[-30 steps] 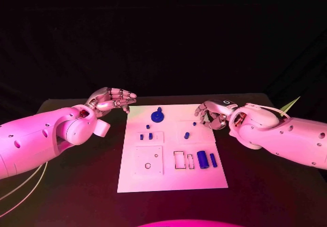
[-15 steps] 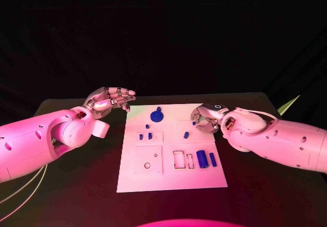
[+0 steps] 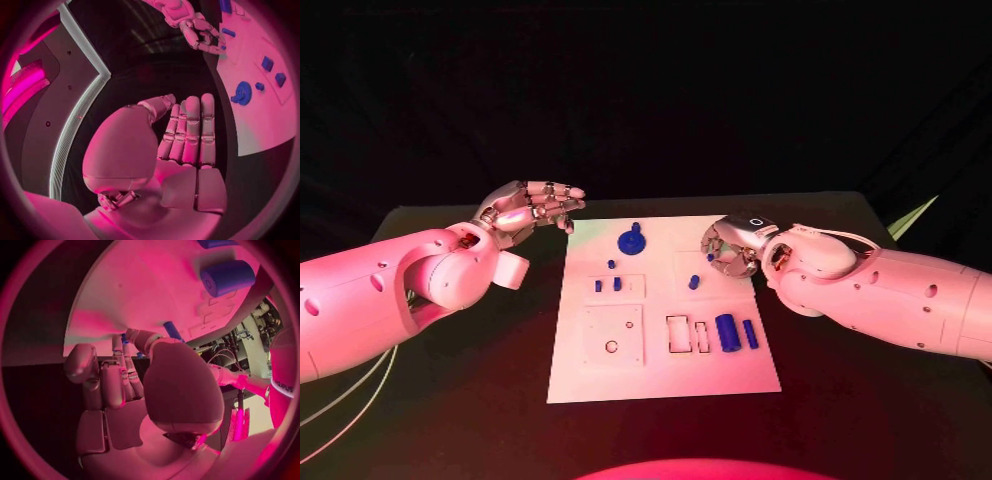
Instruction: Assemble the parts on the task board
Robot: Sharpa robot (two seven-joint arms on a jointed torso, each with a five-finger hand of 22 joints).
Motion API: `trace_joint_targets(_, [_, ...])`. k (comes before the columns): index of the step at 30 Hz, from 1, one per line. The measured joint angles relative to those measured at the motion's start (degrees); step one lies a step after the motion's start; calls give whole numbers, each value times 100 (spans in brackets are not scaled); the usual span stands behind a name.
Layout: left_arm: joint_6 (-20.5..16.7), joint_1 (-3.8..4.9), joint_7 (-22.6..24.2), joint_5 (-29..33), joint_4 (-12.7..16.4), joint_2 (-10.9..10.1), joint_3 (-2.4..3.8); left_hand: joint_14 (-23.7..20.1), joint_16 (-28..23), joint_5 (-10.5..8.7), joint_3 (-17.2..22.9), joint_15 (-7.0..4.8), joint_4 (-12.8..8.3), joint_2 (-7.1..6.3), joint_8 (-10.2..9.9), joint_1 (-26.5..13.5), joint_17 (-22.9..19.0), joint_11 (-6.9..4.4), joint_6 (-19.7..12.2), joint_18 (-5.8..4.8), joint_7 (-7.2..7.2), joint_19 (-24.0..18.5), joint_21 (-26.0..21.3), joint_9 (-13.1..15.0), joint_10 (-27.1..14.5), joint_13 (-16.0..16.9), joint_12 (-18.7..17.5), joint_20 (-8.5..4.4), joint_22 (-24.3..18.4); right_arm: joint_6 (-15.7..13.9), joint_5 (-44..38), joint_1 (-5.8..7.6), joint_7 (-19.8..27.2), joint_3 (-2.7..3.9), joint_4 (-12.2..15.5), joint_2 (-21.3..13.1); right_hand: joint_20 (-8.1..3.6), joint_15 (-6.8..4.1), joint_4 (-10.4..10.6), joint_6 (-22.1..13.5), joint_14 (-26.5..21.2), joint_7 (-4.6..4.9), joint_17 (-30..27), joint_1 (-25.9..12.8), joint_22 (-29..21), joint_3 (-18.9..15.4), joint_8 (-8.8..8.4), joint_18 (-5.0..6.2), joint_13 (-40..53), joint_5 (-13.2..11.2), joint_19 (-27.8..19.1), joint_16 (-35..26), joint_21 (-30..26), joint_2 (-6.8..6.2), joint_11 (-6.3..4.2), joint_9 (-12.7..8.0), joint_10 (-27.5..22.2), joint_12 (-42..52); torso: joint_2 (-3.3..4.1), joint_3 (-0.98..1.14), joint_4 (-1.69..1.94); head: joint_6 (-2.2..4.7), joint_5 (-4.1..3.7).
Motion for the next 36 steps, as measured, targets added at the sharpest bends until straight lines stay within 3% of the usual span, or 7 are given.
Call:
trace_joint_targets(3, [-4, 0, -5, 0, 4, -5, 0, 0, 0, 0, 0, 0, 0, 0, 0, 0, -1, 0, 0, 0, 0, 0, 0, 0, 0, -1, 0, 0, -1, 28, -12, 1, -21, 8, -26, 27, -19, -2, -94, 89, -1, -34, 6, -2, 39, 94, 2, -2, -28, -2, 21, 1, 64, 256, -20, 5, 80, 0, -1, 0, 0, -8, -4])
trace_joint_targets(4, [-5, 0, -6, 1, 5, -6, 0, 0, 0, 0, 0, 0, 0, 0, 0, 0, -2, 0, 0, 0, 0, 0, 0, 0, 0, -1, 0, 0, -1, 41, -22, 2, -32, 11, -32, 35, -21, -35, -143, 112, -34, -57, 7, -1, 76, 143, 113, -1, -29, -45, 20, 33, 76, 255, -23, 11, 99, 0, -1, 1, -1, -12, -8])
trace_joint_targets(7, [-7, 0, -9, 1, 14, -12, 0, 0, 0, 0, 0, 0, 0, 0, 0, 0, -2, 0, 0, 0, 0, 0, 0, 0, 0, -1, 0, 0, -1, 89, -90, 2, -95, 22, -53, 62, -34, -109, -163, 239, -13, -113, 7, -2, 83, 161, 199, -4, -45, -77, 32, 33, 264, 256, -113, 67, 236, -21, -3, 1, 0, -19, -13])
trace_joint_targets(8, [-7, 0, -10, 1, 18, -14, 0, 0, 0, 0, 0, 0, 0, 0, 0, 0, -2, 0, 0, 0, 0, 0, 0, 0, 0, -2, 0, 0, -2, 102, -119, 2, -120, 25, -55, 69, -61, -124, -200, 292, 1, -116, 7, -58, 83, 198, 201, -4, -53, -112, 58, 33, 264, 312, -122, 72, 276, -63, -4, 2, 0, -22, -16])
trace_joint_targets(16, [-8, 0, -16, 0, 60, -40, 0, 0, 0, 0, 0, 0, 0, 0, 0, 0, -3, 0, -1, 0, 0, 0, 0, 0, 0, -5, 0, 0, -3, 150, -445, -23, -386, 42, -32, 127, -82, -125, -279, 392, 0, -161, 7, -61, 83, 147, 201, -8, -53, -145, 143, 33, 378, 315, -175, 110, 397, -65, -5, 3, -2, -38, -42])
trace_joint_targets(26, [-7, 0, -39, -5, 82, -60, 0, 0, 0, 0, 0, 0, 0, 0, 0, 0, -8, 0, -12, 0, 10, 1, -43, 0, -1, -23, 0, 0, -10, 146, -623, -46, -530, 41, 34, 128, -83, -125, -336, 405, -1, -166, 8, -61, 83, 170, 201, -8, -63, -168, 142, 33, 443, 315, -166, 109, 406, -87, -12, 1, -4, -65, -57])
trace_joint_targets(36, [-6, 0, -54, -17, 93, -63, 0, 0, -1, 0, 0, 1, -1, 0, 0, 1, -16, 1, -31, 0, 11, 1, -43, -1, -1, -27, 0, 0, -16, -192, -711, -112, -634, -7, 159, 32, -112, -126, -374, 405, -1, -167, 7, -61, 83, 194, 198, -10, -147, -177, 172, 33, 513, 315, -163, 92, 410, -177, -18, -3, -2, -51, -62])
